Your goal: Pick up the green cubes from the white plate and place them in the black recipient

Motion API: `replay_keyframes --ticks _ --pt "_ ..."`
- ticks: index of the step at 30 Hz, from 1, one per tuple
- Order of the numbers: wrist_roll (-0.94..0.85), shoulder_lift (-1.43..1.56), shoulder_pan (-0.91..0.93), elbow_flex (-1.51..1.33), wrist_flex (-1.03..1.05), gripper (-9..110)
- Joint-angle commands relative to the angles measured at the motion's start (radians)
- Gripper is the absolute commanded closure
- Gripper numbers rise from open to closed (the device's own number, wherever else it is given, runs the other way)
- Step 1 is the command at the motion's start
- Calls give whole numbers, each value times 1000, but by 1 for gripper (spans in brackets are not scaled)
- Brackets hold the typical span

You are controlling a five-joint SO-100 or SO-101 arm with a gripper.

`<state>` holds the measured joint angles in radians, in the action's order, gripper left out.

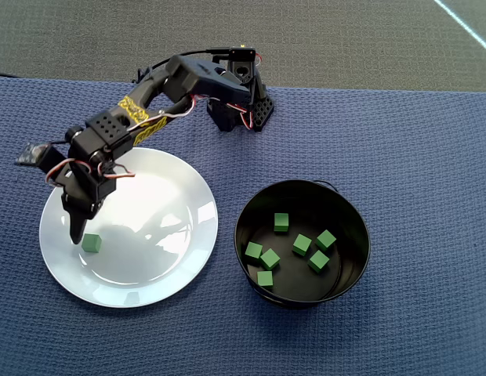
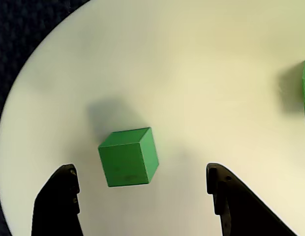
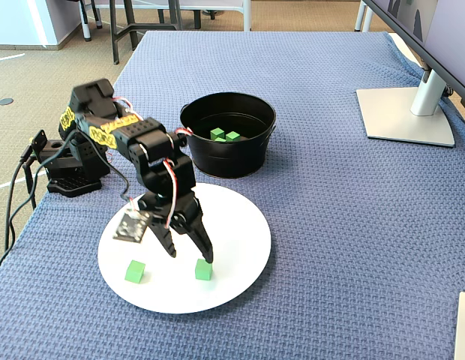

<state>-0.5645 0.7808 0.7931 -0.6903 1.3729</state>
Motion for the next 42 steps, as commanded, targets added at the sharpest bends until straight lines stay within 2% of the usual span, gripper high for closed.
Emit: replay_keyframes --ticks 1,23,24,27,34,38,42 --pt "-40 -34 -3 117 9 75" --pt "-44 -149 -18 199 2 79" --pt "-48 -150 -18 199 2 81" --pt "-35 -153 -20 199 -6 101" --pt "-35 -146 -18 193 -6 102" --pt "-5 -63 -11 101 -37 102" --pt "100 156 15 -43 -58 102"
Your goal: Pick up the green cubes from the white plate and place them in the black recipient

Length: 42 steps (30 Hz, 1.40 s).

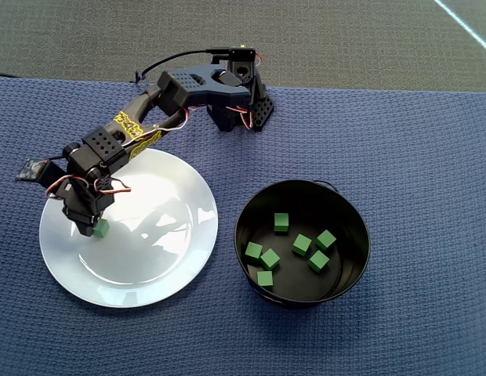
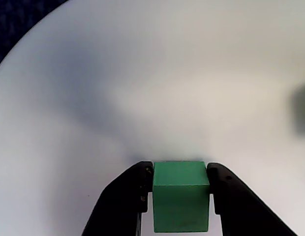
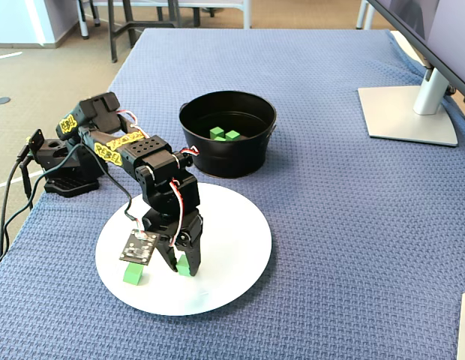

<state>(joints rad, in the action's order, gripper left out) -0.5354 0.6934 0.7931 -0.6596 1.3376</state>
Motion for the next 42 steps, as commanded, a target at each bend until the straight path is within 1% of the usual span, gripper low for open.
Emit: replay_keyframes --ticks 1,7,11,15,19,23,26,31,34,35,37,38,39,42 --pt "98 305 20 -106 -18 102" --pt "195 678 2 -360 29 102" --pt "276 879 -87 -502 41 102" --pt "344 1068 -272 -624 124 102" --pt "431 1212 -543 -736 164 102" --pt "532 1155 -810 -726 178 102" --pt "591 1035 -933 -683 147 102" --pt "598 851 -1022 -667 40 102" --pt "583 825 -1034 -683 -21 102" --pt "574 828 -1034 -686 -26 99" --pt "520 857 -1043 -698 -21 73" --pt "509 877 -1045 -703 -12 68" --pt "508 897 -1039 -706 -6 66" --pt "520 959 -989 -673 29 65"
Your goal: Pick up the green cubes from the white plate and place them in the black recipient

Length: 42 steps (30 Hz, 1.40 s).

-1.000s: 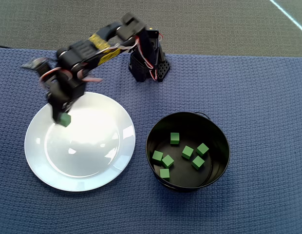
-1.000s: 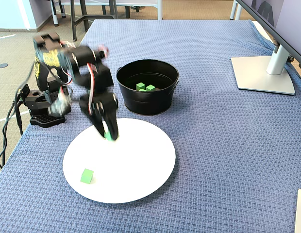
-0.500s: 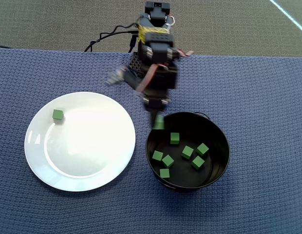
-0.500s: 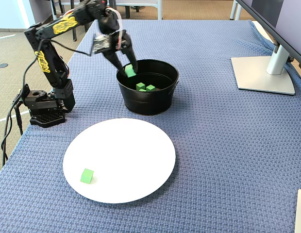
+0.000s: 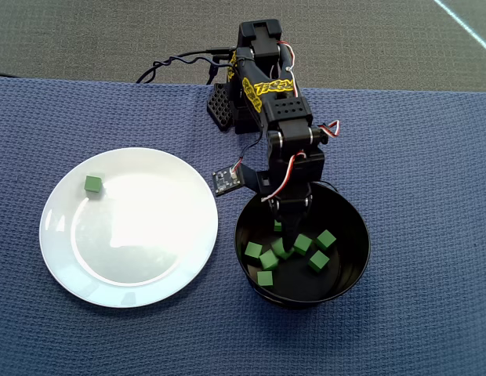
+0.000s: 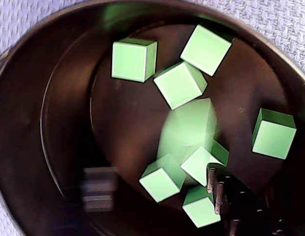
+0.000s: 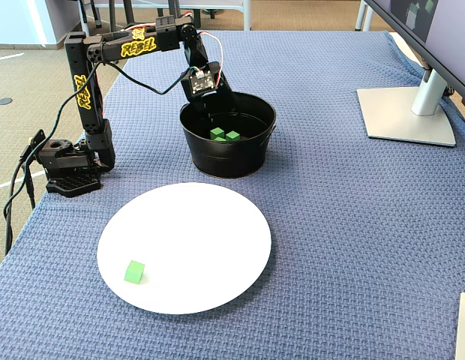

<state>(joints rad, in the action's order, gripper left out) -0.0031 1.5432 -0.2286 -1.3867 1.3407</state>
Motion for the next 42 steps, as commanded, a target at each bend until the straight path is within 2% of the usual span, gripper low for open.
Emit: replay_keyframes --ticks 1,5,8,14,17,20,26,33,42 --pt "-12 126 51 77 46 66" --pt "-64 212 144 156 161 69" --pt "-124 302 301 107 218 72" --pt "-250 273 730 -100 -9 75" --pt "-324 147 854 -143 -120 75" --pt "-380 11 940 -95 -141 74" --pt "-518 -207 1037 72 8 70" --pt "-525 -488 1057 362 213 71" --pt "-584 -695 1028 580 287 71"
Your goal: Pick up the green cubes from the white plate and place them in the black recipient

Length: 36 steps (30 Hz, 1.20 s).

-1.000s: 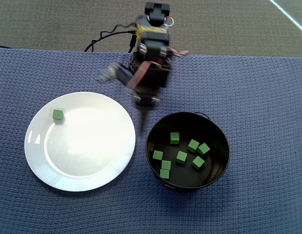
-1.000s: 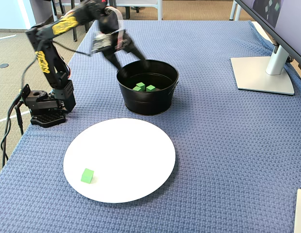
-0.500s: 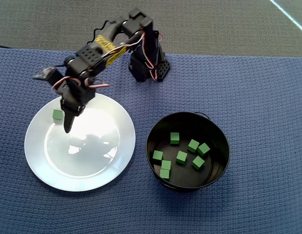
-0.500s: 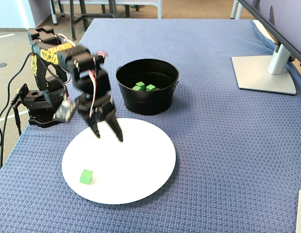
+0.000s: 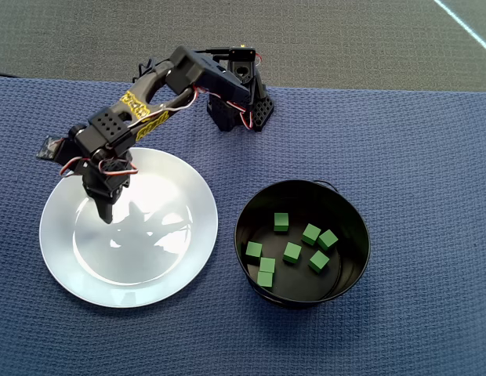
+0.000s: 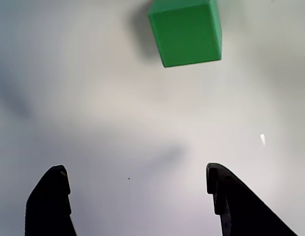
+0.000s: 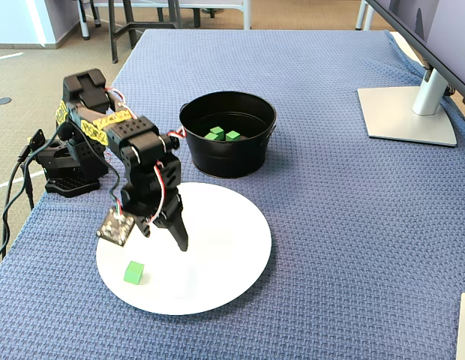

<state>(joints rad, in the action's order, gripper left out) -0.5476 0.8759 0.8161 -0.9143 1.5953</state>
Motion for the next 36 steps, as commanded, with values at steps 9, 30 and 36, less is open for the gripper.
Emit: replay_keyframes --ticks 9,30,36 --pt "-52 -169 -34 256 212 72" --pt "-121 51 40 126 413 73" --pt "-132 80 71 101 411 75"
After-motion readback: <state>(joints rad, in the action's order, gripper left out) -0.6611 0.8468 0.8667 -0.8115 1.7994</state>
